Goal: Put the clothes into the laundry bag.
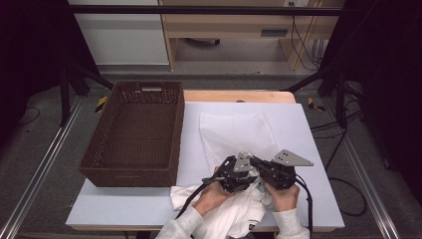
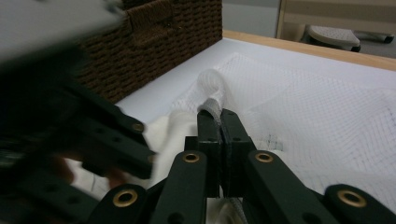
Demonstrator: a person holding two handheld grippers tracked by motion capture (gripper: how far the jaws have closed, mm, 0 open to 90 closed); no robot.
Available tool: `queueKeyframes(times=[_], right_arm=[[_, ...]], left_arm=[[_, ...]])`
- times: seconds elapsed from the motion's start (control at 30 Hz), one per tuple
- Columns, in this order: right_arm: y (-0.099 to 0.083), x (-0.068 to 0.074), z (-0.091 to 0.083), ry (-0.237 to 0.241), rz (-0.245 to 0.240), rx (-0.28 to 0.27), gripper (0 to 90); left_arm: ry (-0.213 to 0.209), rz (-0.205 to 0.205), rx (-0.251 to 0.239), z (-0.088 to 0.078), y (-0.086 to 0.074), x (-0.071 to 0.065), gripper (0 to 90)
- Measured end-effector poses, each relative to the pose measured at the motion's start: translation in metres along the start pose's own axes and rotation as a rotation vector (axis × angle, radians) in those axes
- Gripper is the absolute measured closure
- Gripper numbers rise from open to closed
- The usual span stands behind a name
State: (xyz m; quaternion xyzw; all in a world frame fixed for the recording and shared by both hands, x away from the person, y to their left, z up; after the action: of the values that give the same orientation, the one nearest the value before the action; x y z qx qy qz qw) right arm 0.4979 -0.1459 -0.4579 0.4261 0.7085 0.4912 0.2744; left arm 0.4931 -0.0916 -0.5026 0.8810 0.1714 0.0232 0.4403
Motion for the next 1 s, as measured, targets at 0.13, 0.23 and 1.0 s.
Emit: queueKeyframes(times=[0.13,0.23,1.0], right_arm=[[0.006,0.003,-0.007,0.014,-0.009,-0.021,88.7],[0.007,0.003,-0.01,0.01,-0.014,-0.025,88.7],[-0.001,-0.006,-0.005,-0.021,-0.018,0.011,88.6]], left_arm=[[0.081,-0.016,-0.002,0.002,-0.001,0.017,72.5],[0.116,-0.045,-0.027,0.001,-0.001,0.027,72.1],[0.106,-0.074,-0.124,-0.07,-0.009,0.042,38.2]])
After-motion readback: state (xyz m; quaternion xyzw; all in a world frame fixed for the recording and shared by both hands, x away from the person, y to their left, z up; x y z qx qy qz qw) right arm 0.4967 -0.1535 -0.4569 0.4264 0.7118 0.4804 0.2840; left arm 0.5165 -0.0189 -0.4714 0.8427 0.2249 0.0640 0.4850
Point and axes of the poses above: each handheld gripper's, and its own axes: z roughly forward along the jaws, y roughly out of its top, x roughly to its left, the point moved 9 cm from there along z, roughly forward along the jaws, and after that the axes turned 11 degrees about -y, right-handed, at the moved point
